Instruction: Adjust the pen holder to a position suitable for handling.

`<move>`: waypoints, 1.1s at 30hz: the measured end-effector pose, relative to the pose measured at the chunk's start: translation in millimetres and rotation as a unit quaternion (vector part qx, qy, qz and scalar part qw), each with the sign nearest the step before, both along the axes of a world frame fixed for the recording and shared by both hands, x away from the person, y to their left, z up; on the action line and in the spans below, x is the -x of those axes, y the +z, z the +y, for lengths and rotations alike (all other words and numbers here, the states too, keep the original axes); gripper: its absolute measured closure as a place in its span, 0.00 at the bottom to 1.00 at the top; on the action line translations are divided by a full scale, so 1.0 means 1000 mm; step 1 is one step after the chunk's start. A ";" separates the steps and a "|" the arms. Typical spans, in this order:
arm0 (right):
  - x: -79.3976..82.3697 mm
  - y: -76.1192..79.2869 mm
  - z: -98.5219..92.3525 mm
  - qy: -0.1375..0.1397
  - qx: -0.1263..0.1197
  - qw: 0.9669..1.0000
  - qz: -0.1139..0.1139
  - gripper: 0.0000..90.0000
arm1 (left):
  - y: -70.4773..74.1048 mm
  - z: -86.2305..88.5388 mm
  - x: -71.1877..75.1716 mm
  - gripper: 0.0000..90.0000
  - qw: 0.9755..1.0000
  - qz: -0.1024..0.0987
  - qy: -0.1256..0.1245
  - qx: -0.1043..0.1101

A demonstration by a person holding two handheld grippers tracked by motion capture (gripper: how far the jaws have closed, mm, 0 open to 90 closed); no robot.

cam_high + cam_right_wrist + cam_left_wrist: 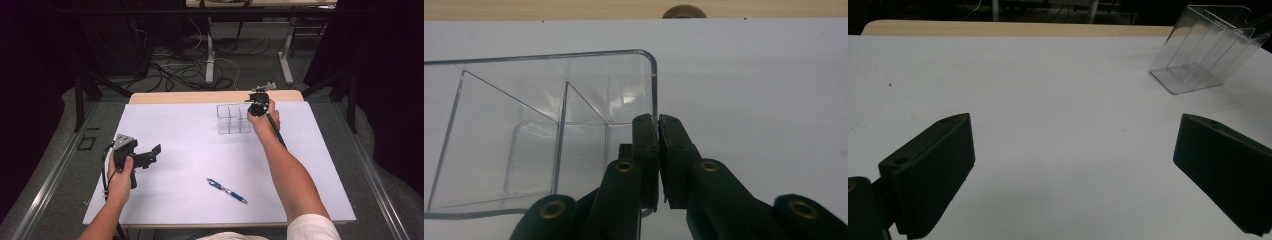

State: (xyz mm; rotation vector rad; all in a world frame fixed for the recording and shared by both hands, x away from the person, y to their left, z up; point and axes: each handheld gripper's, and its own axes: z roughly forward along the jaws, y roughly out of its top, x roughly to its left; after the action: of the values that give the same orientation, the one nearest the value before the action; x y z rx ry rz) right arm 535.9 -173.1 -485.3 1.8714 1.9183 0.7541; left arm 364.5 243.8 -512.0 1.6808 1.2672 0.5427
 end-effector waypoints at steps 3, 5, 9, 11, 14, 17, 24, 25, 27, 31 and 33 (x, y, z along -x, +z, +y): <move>0.001 0.000 0.001 -0.006 -0.003 1.000 0.005 0.97 | 0.000 0.000 0.000 0.03 1.000 0.000 0.000 0.000; 0.003 0.002 0.001 -0.008 -0.003 1.000 0.011 0.97 | 0.000 0.000 0.000 0.03 1.000 -0.001 0.001 0.001; 0.006 0.002 0.002 -0.010 -0.003 1.000 0.019 0.97 | 0.000 -0.001 0.000 0.03 1.000 0.000 0.000 0.000; 0.007 0.003 0.004 -0.011 -0.005 1.000 0.024 0.97 | 0.000 -0.002 0.000 0.03 1.000 0.002 -0.003 -0.003; 0.009 0.003 0.007 -0.012 -0.006 1.000 0.028 0.97 | 0.000 -0.003 0.000 0.03 1.000 0.000 -0.003 -0.002; 0.011 0.004 0.009 -0.011 -0.007 0.999 0.037 0.97 | -0.001 -0.003 0.000 0.03 1.000 0.001 -0.005 -0.005; 0.016 0.005 0.014 -0.011 -0.002 0.999 0.046 0.96 | -0.001 -0.004 0.000 0.03 1.000 0.003 -0.008 -0.006; 0.016 0.005 0.015 -0.011 -0.005 0.999 0.049 0.96 | -0.001 -0.004 0.000 0.03 1.000 0.003 -0.007 -0.006; 0.017 0.005 0.016 -0.014 -0.007 0.999 0.052 0.96 | -0.001 -0.005 0.000 0.03 1.000 0.003 -0.006 -0.004; 0.019 0.005 0.018 -0.008 -0.010 0.998 0.058 0.96 | -0.002 -0.005 -0.001 0.03 1.000 0.003 -0.007 -0.004; 0.020 0.005 0.020 -0.013 -0.013 0.998 0.058 0.96 | -0.002 -0.005 -0.001 0.03 1.000 0.003 -0.009 -0.008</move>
State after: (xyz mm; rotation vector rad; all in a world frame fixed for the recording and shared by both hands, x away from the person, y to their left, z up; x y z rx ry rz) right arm 515.6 -153.1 -479.8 1.9909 1.9581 0.6795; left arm 365.2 238.6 -513.6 1.7067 1.2532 0.5385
